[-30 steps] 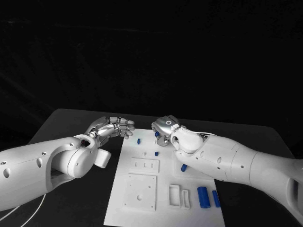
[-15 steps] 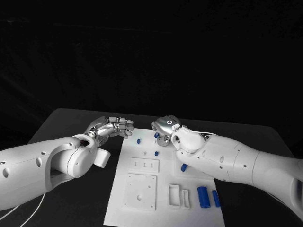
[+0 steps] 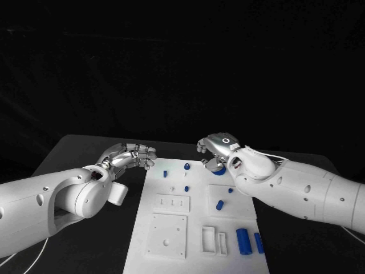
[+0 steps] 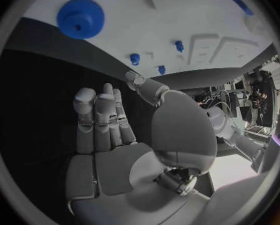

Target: Assemble the parts on the task board

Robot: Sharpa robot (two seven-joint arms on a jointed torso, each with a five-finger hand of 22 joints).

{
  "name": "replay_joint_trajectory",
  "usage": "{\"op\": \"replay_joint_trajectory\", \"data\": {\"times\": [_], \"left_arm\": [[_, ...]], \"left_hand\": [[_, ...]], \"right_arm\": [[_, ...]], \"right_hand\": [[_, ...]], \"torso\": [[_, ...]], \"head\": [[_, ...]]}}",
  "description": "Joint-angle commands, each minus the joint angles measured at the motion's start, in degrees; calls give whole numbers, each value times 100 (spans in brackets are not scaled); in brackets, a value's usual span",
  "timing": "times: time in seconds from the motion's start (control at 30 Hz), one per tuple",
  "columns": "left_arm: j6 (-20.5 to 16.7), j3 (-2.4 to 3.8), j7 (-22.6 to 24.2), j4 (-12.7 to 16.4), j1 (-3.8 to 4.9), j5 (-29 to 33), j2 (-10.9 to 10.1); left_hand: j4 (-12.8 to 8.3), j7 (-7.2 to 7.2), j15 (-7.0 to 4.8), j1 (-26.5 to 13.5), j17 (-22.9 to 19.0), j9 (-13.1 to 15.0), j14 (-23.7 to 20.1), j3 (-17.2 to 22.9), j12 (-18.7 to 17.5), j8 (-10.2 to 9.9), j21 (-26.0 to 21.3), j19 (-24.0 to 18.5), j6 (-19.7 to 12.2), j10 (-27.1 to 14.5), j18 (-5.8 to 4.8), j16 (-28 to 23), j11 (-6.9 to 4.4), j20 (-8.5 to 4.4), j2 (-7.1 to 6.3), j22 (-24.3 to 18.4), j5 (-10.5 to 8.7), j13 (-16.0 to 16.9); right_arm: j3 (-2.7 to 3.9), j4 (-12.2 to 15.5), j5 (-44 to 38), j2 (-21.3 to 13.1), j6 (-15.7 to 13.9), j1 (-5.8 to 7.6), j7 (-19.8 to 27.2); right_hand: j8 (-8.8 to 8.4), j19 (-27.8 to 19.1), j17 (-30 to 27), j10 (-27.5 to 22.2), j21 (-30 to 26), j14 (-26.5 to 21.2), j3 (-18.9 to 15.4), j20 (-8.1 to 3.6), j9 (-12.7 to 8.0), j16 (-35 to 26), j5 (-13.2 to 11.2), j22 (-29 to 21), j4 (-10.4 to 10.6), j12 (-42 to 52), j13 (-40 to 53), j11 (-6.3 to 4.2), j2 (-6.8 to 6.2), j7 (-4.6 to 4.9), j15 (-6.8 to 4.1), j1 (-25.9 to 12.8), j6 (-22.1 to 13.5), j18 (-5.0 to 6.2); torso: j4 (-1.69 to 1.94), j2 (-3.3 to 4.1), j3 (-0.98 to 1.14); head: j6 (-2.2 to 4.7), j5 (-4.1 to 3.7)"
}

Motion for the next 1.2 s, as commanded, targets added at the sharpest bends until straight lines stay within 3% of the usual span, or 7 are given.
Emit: {"op": "replay_joint_trajectory", "data": {"times": [0.03,0.3,0.37,0.4,0.43,0.53,1.2], "left_arm": [[53,6,109,39,18,-15,-35],[85,5,111,37,19,-14,-57],[94,5,111,34,18,-14,-60],[101,5,110,27,18,-14,-61],[103,4,110,20,18,-14,-60],[106,4,109,2,17,-14,-53],[123,2,90,-43,15,-14,-17]], "left_hand": [[-16,-3,16,0,12,14,19,15,-25,-22,10,-52,6,55,97,-41,13,-1,-35,-10,-29,3],[-18,-11,17,0,16,21,23,12,-22,-20,14,-54,17,81,95,-49,4,0,-37,-14,-34,5],[-17,-11,17,-2,17,21,23,12,-24,-21,14,-54,16,80,95,-50,4,0,-38,-15,-35,5],[-17,-11,17,-3,17,21,23,11,-26,-22,15,-54,15,78,95,-50,4,0,-38,-15,-36,4],[-17,-11,17,-3,17,22,23,11,-27,-23,15,-54,14,78,95,-51,5,0,-39,-15,-36,3],[-17,-11,17,-4,18,22,24,10,-30,-24,16,-54,12,76,95,-53,6,0,-39,-16,-38,2],[-17,-8,18,-4,22,24,25,10,-44,-33,18,-56,4,68,95,-61,11,0,-35,-21,-41,-3]], "right_arm": [[29,54,560,-214,222,58,250],[34,-306,1430,-442,722,92,633],[34,-418,1533,-439,803,90,688],[34,-479,1617,-426,851,88,721],[34,-533,1723,-411,885,87,744],[33,-681,1938,-349,965,64,800],[34,-1019,2031,-103,1085,-132,890]], "right_hand": [[22,29,-13,213,-8,9,-164,21,-3,45,7,39,34,112,74,-69,-44,57,-81,-161,10,573],[-79,173,70,1396,54,29,-1045,-162,-51,244,339,59,-110,2091,2046,-435,-48,-174,-511,-477,-112,573],[-130,222,146,988,98,54,-1116,-203,-78,358,414,83,-132,2913,2942,-442,17,-177,-465,-454,-163,573],[-175,263,285,483,180,45,-1143,-251,-110,532,513,133,-120,4232,4289,-509,213,-163,-248,-424,-189,573],[-182,248,309,296,201,18,-1206,-252,-116,551,493,139,-146,4357,4461,-417,30,-85,-397,-487,-191,572],[-227,194,636,-277,473,-86,-1216,-328,-157,845,632,148,-134,5442,5611,-408,62,-93,-383,-531,-211,573],[-213,74,1053,702,897,-157,-1358,-425,-156,1065,904,135,-157,6922,6750,-405,190,-104,-404,-655,-236,573]], "torso": [[-50,-3,11],[-112,-2,54],[-116,5,66],[-118,9,75],[-121,13,85],[-117,10,82],[-94,45,121]], "head": [[46,9],[65,47],[62,53],[56,57],[59,60],[43,54],[4,65]]}}
